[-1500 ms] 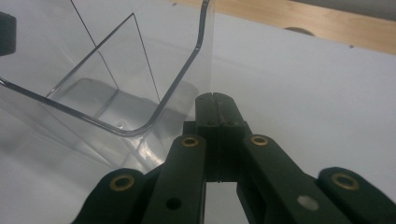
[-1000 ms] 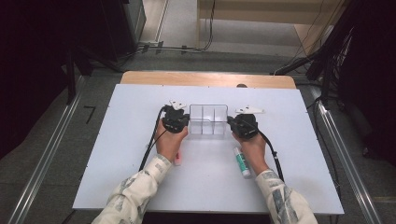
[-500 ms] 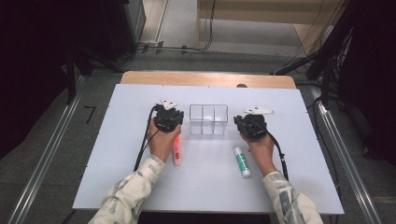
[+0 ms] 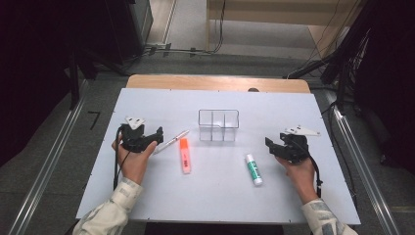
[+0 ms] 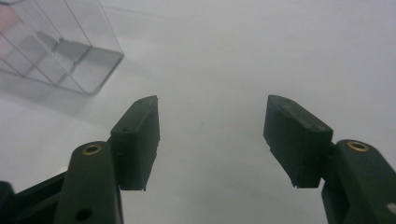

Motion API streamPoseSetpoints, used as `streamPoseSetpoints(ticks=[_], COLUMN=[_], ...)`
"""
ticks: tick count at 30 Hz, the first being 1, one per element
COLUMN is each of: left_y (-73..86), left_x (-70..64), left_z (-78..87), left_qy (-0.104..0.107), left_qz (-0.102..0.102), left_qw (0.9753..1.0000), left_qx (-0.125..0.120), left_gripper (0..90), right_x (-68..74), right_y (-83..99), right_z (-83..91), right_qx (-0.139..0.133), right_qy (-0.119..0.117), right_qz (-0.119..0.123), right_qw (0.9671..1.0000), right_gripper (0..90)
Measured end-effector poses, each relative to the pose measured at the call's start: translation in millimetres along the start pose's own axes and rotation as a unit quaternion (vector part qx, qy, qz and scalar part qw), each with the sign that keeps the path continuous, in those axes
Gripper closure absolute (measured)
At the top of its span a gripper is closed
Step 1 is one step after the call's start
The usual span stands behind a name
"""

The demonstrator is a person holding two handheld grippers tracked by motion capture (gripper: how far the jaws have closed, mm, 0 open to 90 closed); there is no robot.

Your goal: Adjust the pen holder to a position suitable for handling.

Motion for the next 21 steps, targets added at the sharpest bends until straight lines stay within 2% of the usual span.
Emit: streamPoseSetpoints(ticks=[4, 6, 7, 8, 11, 14, 17, 21], left_y=[10.3, 12.7, 12.7, 14.1, 18.2, 24.9, 27.2, 29.0], left_x=[15.5, 19.0, 19.0, 20.1, 24.9, 28.5, 28.5, 28.9], left_z=[7.8, 9.3, 9.3, 10.3, 11.5, 11.6, 12.6, 15.2], left_qy=[-0.010, -0.005, -0.005, -0.009, -0.001, -0.004, -0.001, -0.002], left_qz=[0.021, 0.025, 0.025, 0.027, 0.037, 0.040, 0.038, 0.036], left_qw=[0.9996, 0.9995, 0.9995, 0.9994, 0.9991, 0.9992, 0.9993, 0.9993], left_qx=[-0.016, -0.019, -0.019, -0.020, -0.017, -0.005, -0.001, -0.004], left_gripper=[15.7, 16.1, 16.1, 15.7, 15.7, 16.2, 16.8, 16.7], right_x=[-8.8, -13.3, -13.3, -18.1, -21.5, -26.7, -28.8, -32.5], right_y=[13.0, 18.7, 18.7, 23.1, 27.0, 33.8, 37.8, 39.5], right_z=[16.9, 24.8, 24.8, 31.8, 37.2, 43.6, 46.0, 46.1], right_qx=[-0.002, -0.004, -0.004, -0.008, -0.013, -0.012, -0.011, -0.006], right_qy=[0.003, 0.007, 0.007, 0.007, 0.006, 0.003, 0.009, 0.011], right_qz=[-0.004, -0.009, -0.009, -0.016, -0.021, -0.030, -0.025, -0.031], right_qw=[1.0000, 0.9999, 0.9999, 0.9998, 0.9997, 0.9995, 0.9996, 0.9994], right_gripper=[33.4, 33.3, 33.3, 32.8, 32.4, 31.4, 30.6, 30.1])
Point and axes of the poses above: each handheld gripper's, and its own axes: z roughly backward along the jaws, y roughly out of its underside, x roughly to its left, the point moved 1 cm from there along -z, roughly forward along the jaws, and after that the axes turned 5 degrees about -z, right-handed, at the moved point
